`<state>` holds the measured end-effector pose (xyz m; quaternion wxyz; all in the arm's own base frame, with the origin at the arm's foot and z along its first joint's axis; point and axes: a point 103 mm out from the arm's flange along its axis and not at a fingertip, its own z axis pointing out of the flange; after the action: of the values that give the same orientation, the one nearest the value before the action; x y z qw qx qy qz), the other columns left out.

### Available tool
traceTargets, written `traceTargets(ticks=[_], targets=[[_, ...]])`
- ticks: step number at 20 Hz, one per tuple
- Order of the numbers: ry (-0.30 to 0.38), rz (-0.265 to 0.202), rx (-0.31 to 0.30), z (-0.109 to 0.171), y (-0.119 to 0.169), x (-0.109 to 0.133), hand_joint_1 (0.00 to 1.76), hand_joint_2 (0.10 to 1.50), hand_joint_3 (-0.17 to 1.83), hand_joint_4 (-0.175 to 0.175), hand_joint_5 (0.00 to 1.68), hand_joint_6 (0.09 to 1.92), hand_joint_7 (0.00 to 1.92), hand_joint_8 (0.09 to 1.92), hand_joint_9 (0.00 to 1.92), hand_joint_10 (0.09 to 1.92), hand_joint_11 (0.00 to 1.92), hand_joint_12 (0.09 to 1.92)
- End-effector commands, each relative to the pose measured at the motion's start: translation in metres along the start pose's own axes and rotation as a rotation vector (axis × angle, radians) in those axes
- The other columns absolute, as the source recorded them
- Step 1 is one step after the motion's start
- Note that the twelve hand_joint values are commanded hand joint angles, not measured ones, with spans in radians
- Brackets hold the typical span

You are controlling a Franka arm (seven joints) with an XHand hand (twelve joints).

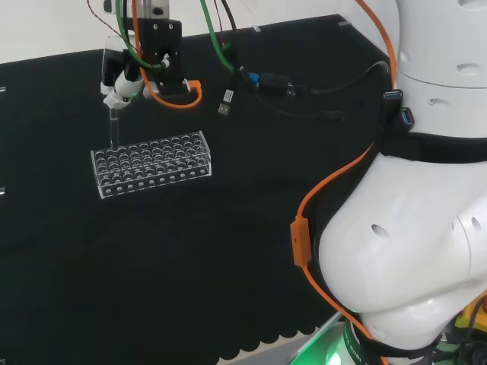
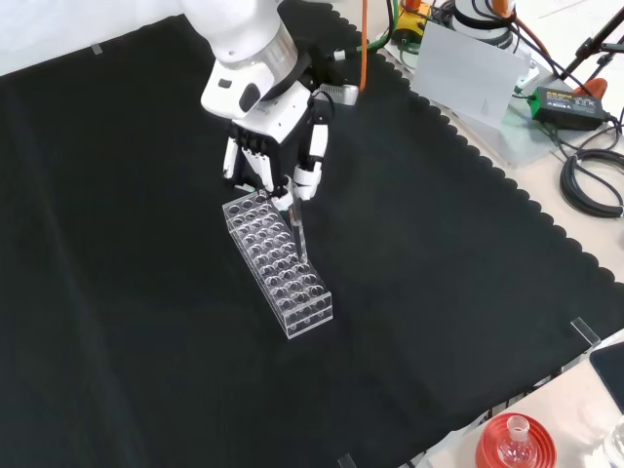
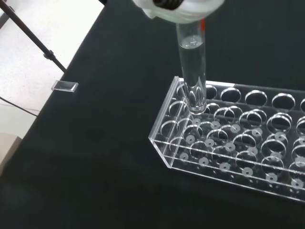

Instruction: Put the test tube back in the rack.

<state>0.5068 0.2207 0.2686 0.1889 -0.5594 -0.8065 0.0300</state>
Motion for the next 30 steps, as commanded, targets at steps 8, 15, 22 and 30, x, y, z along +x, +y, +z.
traceTargets(ticks=[8,15,22,30], targets=[[0.006,-0.001,0.011,0.009,0.000,-0.005,1.42,1.02,-0.17,-0.175,1.37,0.31,1.49,0.43,1.43,0.09,0.55,1.32],[0.009,0.002,0.013,0.009,0.011,-0.008,1.42,1.02,-0.17,-0.175,1.37,0.31,1.49,0.43,1.43,0.09,0.55,1.32],[0.019,0.011,0.020,0.006,0.018,-0.010,1.42,1.02,-0.17,-0.175,1.37,0.31,1.49,0.43,1.43,0.09,0.55,1.32],[0.014,0.007,0.023,0.008,0.029,-0.019,1.42,1.02,-0.17,-0.175,1.37,0.31,1.49,0.43,1.43,0.09,0.55,1.32]])
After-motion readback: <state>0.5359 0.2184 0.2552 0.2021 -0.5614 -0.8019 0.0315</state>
